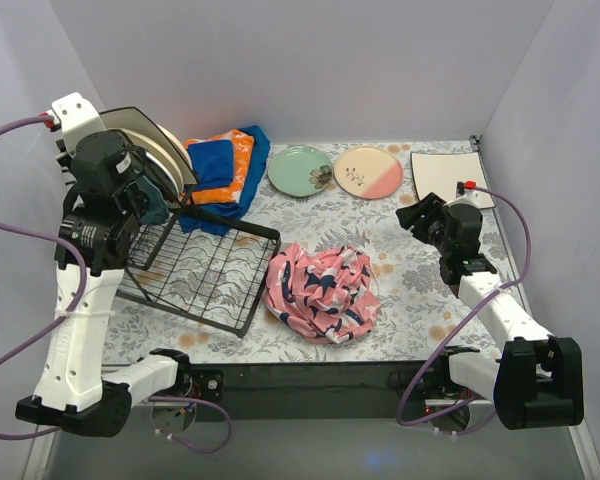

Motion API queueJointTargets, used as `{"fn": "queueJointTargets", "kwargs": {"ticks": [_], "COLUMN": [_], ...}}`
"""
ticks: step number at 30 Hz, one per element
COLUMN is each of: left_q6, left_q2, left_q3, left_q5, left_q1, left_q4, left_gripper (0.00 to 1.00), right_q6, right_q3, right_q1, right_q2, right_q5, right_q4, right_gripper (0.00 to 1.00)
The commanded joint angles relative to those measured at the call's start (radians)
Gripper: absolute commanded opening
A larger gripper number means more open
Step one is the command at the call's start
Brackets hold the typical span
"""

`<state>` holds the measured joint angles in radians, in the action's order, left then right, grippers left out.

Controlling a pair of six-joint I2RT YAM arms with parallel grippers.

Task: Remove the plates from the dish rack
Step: Unload the plate from the dish rack.

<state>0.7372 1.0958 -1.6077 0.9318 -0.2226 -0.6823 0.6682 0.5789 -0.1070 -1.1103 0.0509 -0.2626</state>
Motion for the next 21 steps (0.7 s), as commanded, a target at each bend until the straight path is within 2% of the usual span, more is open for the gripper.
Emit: {"fn": "queueJointTargets", "kwargs": {"ticks": [1, 8, 15, 18, 19, 20, 21], "left_q6": [-0.016, -0.024, -0.076, -0.136, -0.157, -0.197, -0.304], "left_q2": [-0.002, 0.067, 0.144, 0.196, 0.213, 0.217, 0.216], "left_q3": [-0.121, -0.242, -0.36, -0.426, -0.44, -0.434, -0.411], "left_q5": [-0.005, -0.025, 0.038, 0.116, 0.203, 0.247, 0.298], "left_q1": [0.0, -0.003, -0.056, -0.127, -0.154, -0.19, -0.263], "left_q4": [0.013, -0.043, -0.049, -0.042, -0.013, 0.019, 0.071], "left_gripper": [0.0, 0.0, 0.0, 0.0, 0.0, 0.0, 0.0], "right_q6": [-0.022, -0.024, -0.025, -0.028, -0.028, -0.03, -0.03], "right_q3": [0.024, 0.022, 0.024, 0.027, 0.027, 0.029, 0.029], "right_q1": [-0.005, -0.007, -0.007, -0.007, -0.01, -0.01, -0.01], "right_q2": [-0.002, 0.001, -0.008, -0.008, -0.008, -0.01, -0.008], "right_q5": [-0.02, -0.023, -0.026, -0.029, -0.034, -0.036, -0.037], "right_q4": [-0.036, -0.036, -0.036, -0.038, -0.036, -0.038, -0.036], "right_gripper": [0.63, 0.63, 0.63, 0.63, 0.63, 0.63, 0.63]}}
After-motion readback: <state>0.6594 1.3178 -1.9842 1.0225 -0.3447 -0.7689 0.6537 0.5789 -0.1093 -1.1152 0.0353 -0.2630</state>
